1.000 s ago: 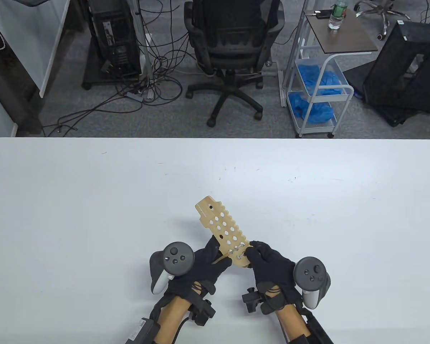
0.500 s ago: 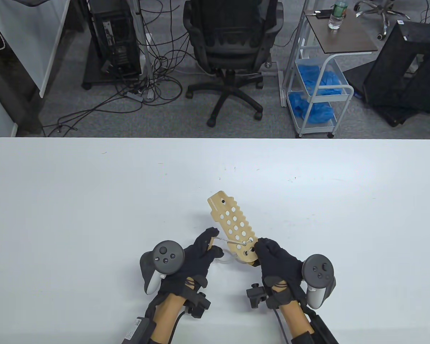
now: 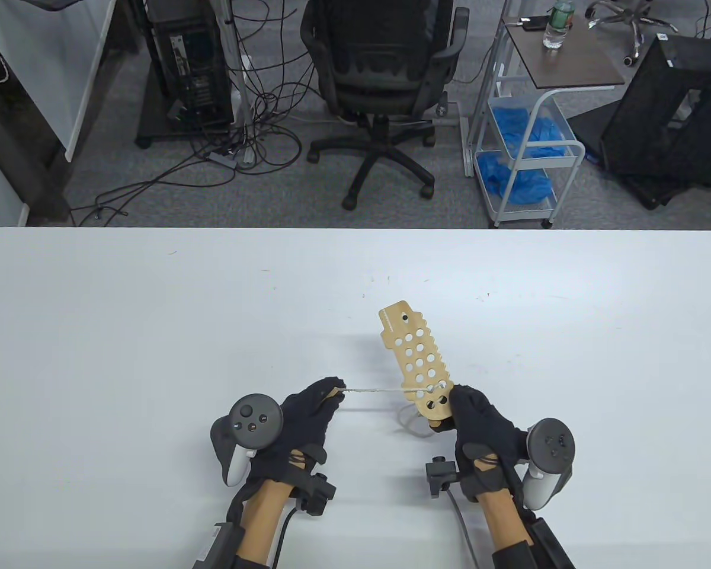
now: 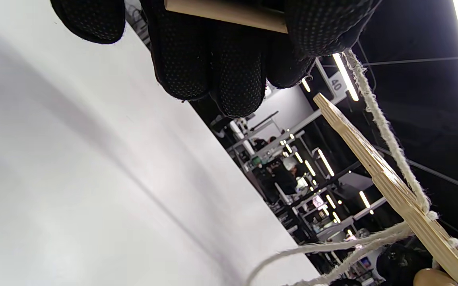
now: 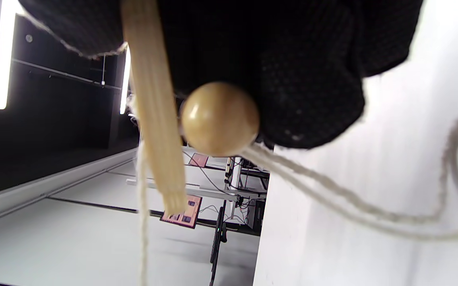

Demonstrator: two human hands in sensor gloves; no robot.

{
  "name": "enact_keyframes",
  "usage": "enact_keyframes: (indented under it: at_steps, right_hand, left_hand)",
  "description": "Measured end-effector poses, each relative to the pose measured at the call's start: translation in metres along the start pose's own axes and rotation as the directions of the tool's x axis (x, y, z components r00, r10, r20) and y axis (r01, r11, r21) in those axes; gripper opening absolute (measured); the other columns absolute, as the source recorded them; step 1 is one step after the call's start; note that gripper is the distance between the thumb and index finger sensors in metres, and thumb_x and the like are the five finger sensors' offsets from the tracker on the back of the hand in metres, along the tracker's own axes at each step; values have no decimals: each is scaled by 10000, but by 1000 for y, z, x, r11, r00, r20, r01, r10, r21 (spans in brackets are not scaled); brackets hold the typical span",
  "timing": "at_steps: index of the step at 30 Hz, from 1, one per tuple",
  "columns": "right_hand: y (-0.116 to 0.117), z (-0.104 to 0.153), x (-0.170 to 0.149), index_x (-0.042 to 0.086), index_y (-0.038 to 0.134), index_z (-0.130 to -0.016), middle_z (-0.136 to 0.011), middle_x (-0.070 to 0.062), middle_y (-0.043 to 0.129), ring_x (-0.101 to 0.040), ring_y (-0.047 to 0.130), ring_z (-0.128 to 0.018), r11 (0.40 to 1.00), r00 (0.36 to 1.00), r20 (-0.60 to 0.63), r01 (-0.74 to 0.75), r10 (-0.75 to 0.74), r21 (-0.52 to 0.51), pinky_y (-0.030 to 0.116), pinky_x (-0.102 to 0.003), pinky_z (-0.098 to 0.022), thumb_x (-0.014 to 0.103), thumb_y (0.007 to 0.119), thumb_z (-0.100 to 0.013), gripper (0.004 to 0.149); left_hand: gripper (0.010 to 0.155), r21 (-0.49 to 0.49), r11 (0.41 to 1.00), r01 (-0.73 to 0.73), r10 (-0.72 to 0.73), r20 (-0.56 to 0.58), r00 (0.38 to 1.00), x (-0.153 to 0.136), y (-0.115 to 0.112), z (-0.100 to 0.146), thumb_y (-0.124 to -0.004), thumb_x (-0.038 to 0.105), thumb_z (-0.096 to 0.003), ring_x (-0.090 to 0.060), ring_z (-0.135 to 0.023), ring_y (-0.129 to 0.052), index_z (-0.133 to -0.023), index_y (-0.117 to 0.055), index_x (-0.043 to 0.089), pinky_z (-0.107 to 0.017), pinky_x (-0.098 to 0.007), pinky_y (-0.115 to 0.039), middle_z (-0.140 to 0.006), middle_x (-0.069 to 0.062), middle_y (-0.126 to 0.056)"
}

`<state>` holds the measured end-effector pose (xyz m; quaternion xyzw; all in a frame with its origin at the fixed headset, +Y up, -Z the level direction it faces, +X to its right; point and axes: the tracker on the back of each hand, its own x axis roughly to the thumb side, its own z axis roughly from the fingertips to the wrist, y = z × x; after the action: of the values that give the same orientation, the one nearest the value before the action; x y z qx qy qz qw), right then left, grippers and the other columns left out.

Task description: Remove rope from all holes on crocodile lacing toy

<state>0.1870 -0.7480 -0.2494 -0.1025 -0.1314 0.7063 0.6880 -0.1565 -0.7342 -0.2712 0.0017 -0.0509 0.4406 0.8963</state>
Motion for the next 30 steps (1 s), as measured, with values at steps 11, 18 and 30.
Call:
enact_keyframes:
  at_steps: [11,18,30]
  right_hand:
    - [-26,-10,-6,-1,835,-703,-589,-241,992,-397,1017,-401,989,987,-98,121,-129,-90,742,-642,-470,385,791,-429,475]
    - [-38,-13,-9,0,830,-708,-596,-240,988,-394,1015,-406,979,975,-135,162,-179,-125,741,-641,-472,391,785,-434,479]
    - [-49,-15,-9,4,819,-716,-604,-233,983,-387,1014,-415,943,938,-155,284,-311,-174,739,-637,-477,400,774,-442,484]
  left_hand:
    - [488,14,1000,-6,7,-18,1000,-5,5,-1,-736,436,-506,-283,-868,-889,-983,-789,345,-686,-656,-644,-932,-21,-962]
    - [485,34,999,-14,15,-37,999,-11,11,-2,-738,437,-505,-281,-860,-892,-978,-796,349,-684,-656,-645,-926,-19,-964]
    - [481,60,998,-24,28,-61,998,-18,19,-3,-740,442,-505,-281,-857,-892,-973,-803,355,-683,-656,-645,-927,-19,-960]
